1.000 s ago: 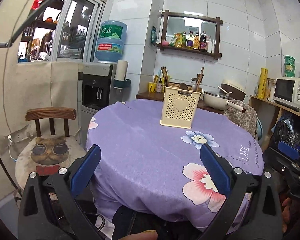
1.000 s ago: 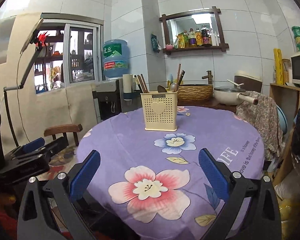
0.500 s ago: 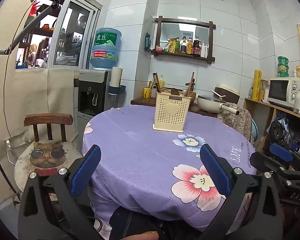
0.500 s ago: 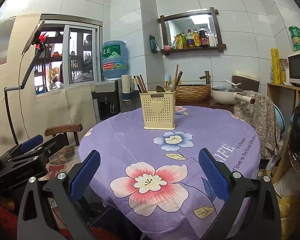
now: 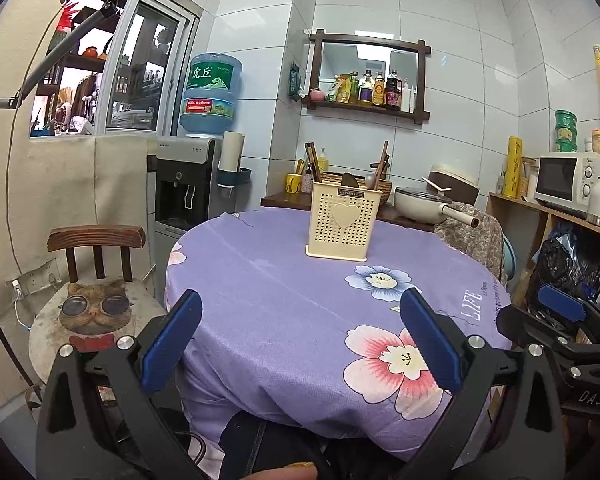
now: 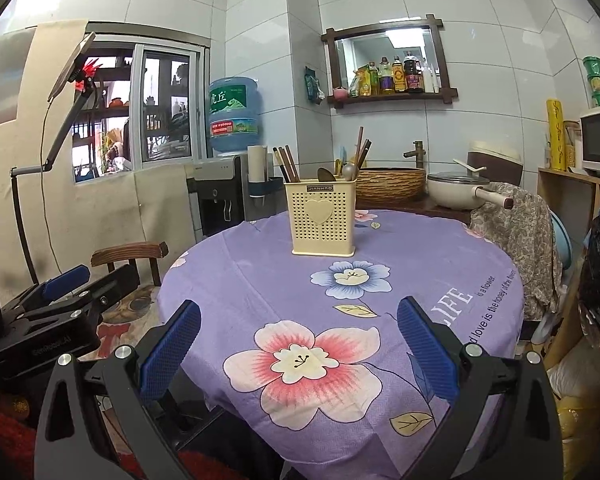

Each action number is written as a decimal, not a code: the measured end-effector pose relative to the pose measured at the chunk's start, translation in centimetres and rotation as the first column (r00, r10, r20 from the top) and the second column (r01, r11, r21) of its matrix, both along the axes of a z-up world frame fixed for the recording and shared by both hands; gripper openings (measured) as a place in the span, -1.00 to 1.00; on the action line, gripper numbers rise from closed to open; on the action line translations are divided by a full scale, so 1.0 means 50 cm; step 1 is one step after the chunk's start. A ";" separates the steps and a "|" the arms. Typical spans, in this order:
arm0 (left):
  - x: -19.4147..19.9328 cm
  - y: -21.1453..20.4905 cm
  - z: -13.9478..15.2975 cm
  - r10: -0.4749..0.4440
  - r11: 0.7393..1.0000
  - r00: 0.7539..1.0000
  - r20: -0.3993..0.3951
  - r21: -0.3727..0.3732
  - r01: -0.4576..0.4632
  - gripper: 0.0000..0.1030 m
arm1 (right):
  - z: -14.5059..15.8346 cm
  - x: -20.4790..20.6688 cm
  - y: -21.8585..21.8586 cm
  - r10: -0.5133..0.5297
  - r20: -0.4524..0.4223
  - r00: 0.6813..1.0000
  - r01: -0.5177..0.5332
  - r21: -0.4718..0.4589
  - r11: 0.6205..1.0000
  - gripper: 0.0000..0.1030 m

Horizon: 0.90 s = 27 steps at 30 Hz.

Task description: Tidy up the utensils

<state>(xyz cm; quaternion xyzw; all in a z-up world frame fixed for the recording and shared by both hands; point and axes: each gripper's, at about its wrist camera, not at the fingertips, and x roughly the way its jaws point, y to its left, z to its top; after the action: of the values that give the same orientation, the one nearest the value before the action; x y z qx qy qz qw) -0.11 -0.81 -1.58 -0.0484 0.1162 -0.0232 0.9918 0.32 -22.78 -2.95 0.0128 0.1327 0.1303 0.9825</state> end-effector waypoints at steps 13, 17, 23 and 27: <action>0.006 -0.002 -0.006 -0.009 1.000 1.000 -0.009 -0.011 0.008 0.89 | 0.000 0.002 -0.002 0.001 -0.001 1.000 -0.001 -0.008 1.000 0.88; 0.007 -0.003 -0.007 -0.012 1.000 1.000 -0.014 -0.009 0.012 0.89 | -0.002 0.002 -0.001 0.001 -0.004 1.000 -0.001 -0.008 1.000 0.88; 0.007 -0.003 -0.007 -0.011 1.000 1.000 -0.015 -0.010 0.010 0.89 | -0.004 0.003 -0.002 0.002 -0.006 1.000 -0.002 -0.008 1.000 0.88; 0.007 -0.001 -0.009 -0.005 1.000 1.000 -0.017 -0.009 0.005 0.89 | -0.005 0.003 -0.004 -0.001 -0.010 1.000 0.001 -0.008 1.000 0.88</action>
<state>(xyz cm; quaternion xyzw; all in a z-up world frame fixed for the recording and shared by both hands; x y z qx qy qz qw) 0.27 -0.88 -2.01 -0.0528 0.1245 -0.0256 0.9905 0.49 -22.98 -3.21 0.0098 0.1382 0.1291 0.9819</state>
